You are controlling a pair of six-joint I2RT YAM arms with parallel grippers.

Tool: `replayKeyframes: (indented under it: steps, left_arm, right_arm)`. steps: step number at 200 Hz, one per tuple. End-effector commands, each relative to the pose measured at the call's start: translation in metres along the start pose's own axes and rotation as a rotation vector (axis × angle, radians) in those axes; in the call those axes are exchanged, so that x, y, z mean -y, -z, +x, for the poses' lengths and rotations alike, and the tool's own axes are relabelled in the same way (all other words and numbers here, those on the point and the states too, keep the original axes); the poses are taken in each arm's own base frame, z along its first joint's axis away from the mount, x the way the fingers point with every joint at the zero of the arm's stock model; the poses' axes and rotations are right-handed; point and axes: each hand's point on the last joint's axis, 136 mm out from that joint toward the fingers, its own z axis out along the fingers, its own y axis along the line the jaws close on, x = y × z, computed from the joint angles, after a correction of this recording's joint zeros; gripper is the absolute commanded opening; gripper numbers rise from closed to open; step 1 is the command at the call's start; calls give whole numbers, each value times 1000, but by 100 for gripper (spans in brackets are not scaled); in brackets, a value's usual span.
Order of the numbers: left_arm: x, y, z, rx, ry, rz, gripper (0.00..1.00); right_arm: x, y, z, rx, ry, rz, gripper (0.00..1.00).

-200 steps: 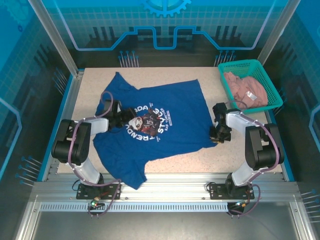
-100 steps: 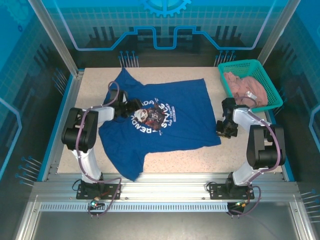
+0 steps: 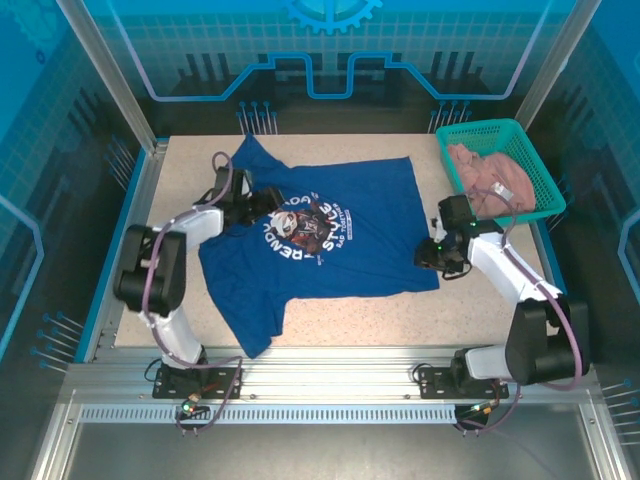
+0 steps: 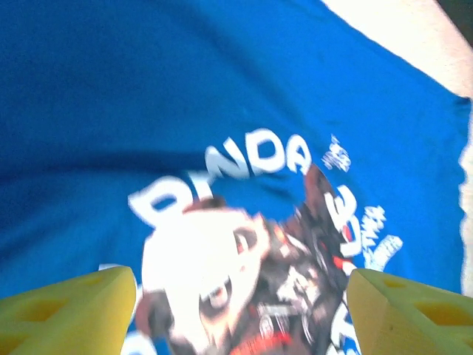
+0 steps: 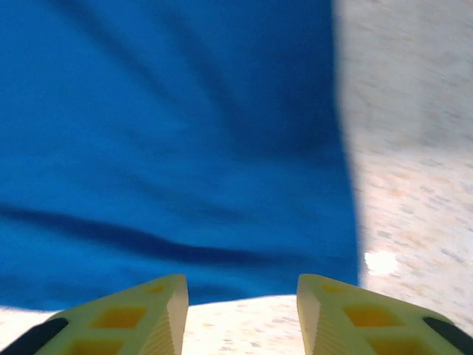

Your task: Fold the inside-out t-shirt

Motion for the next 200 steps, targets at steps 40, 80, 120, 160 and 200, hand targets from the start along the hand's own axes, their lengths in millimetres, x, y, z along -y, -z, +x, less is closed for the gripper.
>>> replayKeyframes:
  steps: [40,80,120,160,200]
  left_arm:
    - [-54,36,60,-28,44,-133,78]
    - [-102,42,67,-20,144,-214,78]
    - [-107,15,55,-63,160,-230,78]
    - [-99,-17,20,-67,162,-222,78]
    - [-65,-18,-14,-29,148,-134,78]
  right_arm:
    - [-111,-57,-19,-73,123,-232,47]
    - [-74,-100,-23,-171,6,-88,43]
    - [-51,-111,-45,-159,-122,-125,41]
    - [-34,-108,-85,-104,-181,-99,38]
    - [-36,-99,-113,-70,-144,-107,39]
